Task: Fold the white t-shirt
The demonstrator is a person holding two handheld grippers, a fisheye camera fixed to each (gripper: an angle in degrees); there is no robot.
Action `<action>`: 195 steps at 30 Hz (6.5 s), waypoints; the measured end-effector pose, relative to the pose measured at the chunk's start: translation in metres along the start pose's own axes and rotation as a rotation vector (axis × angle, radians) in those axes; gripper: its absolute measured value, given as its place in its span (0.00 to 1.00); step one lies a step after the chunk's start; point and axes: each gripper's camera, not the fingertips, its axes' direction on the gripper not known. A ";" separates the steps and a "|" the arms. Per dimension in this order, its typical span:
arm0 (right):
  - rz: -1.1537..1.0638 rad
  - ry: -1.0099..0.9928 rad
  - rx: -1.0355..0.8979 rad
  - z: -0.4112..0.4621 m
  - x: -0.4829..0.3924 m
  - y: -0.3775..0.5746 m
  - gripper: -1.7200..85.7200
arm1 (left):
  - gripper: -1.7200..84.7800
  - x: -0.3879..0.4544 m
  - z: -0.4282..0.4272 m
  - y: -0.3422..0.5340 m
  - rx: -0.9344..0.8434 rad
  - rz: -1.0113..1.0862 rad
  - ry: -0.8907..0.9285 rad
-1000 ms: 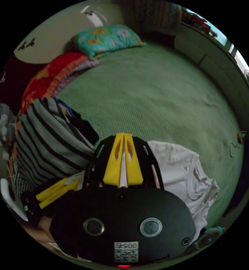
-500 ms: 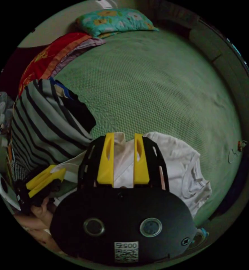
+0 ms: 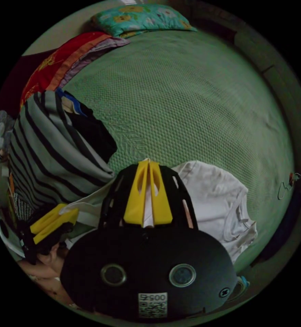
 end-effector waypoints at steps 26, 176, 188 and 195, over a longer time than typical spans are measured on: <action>-0.021 -0.236 0.628 -0.141 0.080 0.168 0.00 | 0.06 -0.010 -0.039 0.027 0.230 0.088 0.229; 1.057 -0.232 0.457 -0.061 0.414 1.001 0.12 | 0.01 0.421 0.355 0.125 -0.251 0.647 0.175; 0.642 0.078 0.548 -0.117 0.362 0.901 0.01 | 0.01 0.443 0.403 0.126 -0.251 0.569 0.215; 0.299 -0.124 0.217 -0.029 0.302 0.793 0.11 | 0.01 0.456 0.442 0.124 -0.272 0.549 0.180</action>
